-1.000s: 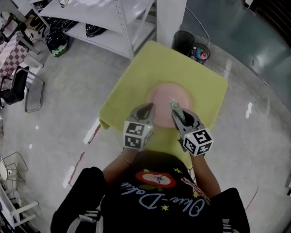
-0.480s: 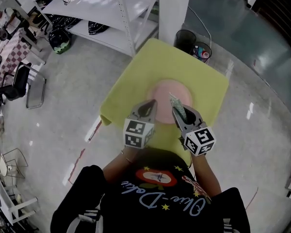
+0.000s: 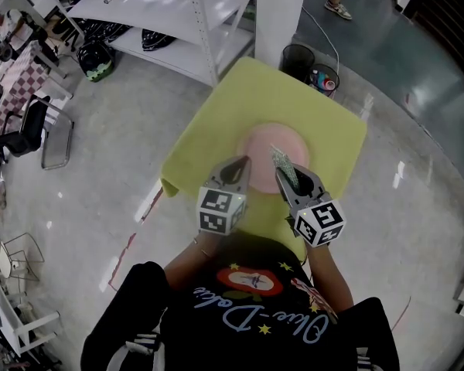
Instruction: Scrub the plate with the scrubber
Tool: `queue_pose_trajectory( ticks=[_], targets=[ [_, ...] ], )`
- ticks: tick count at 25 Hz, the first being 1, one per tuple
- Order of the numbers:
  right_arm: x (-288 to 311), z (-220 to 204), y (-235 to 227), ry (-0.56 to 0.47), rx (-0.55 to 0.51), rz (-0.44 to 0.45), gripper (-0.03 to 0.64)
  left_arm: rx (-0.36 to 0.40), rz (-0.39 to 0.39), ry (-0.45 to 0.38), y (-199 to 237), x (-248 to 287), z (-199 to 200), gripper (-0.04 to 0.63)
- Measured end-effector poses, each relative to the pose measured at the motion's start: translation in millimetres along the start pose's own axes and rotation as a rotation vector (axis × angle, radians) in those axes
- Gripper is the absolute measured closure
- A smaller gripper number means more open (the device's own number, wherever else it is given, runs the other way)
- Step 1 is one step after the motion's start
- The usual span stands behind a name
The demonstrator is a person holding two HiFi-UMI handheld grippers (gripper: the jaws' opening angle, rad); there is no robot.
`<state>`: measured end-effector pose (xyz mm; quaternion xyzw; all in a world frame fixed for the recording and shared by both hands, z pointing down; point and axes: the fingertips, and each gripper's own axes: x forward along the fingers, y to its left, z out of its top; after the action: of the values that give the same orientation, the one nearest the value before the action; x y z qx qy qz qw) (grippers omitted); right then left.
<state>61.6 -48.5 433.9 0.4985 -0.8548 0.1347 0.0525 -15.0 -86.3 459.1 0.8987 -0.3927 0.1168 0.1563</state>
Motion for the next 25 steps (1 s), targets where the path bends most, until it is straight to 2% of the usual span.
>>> queue_pose_trajectory(
  ticks=[21,25],
  targets=[
    [-0.9,2.8,-0.3,-0.001,-0.001,-0.002,0.551,-0.008,-0.006,0.011,-3.3,-0.5,1.8,0.594],
    [-2.8,1.1,-3.9,-0.019,0.029,-0.012,0.551,-0.009,-0.008,0.010,-4.3,1.0,-0.9,0.594]
  ],
)
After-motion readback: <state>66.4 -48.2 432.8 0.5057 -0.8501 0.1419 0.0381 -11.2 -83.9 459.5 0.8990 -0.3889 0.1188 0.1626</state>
